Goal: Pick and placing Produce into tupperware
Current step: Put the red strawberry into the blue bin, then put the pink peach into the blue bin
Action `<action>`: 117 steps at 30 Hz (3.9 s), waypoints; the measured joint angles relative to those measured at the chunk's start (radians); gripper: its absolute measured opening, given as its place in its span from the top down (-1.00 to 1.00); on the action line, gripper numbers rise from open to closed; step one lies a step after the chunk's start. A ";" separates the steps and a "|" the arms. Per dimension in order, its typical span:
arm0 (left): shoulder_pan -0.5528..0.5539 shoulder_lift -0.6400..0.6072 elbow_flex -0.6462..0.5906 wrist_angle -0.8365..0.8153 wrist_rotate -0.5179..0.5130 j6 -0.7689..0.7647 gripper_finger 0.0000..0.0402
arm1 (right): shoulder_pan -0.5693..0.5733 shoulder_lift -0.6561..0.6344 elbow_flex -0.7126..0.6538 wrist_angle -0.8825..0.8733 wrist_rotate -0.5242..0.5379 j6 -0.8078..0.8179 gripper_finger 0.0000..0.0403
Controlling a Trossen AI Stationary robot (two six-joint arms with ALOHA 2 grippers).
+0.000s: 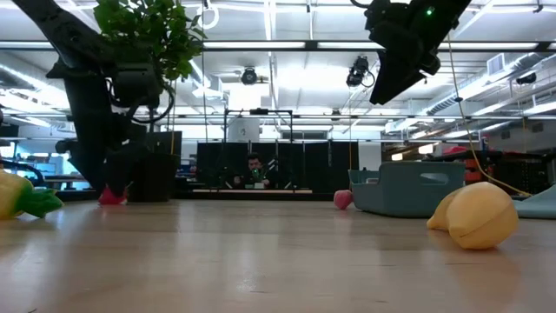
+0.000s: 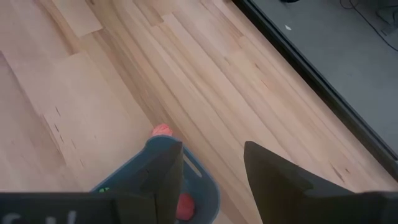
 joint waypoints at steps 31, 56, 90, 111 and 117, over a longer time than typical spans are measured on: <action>0.004 0.084 0.000 0.186 0.126 -0.028 -0.04 | 0.000 0.000 0.000 0.008 0.000 -0.003 0.11; -0.310 0.115 0.158 0.891 0.217 -0.029 -0.01 | 0.000 -0.039 0.000 0.005 0.109 -0.057 0.11; -0.476 0.972 0.967 0.824 0.225 0.103 0.00 | 0.001 -0.418 0.000 -0.243 0.097 0.105 0.11; -0.455 0.951 1.272 0.197 0.223 0.426 0.17 | 0.001 -0.367 0.000 -0.242 -0.009 0.105 0.11; -0.451 0.953 1.288 -0.086 0.138 0.481 0.11 | 0.001 -0.353 0.000 -0.242 0.008 0.104 0.11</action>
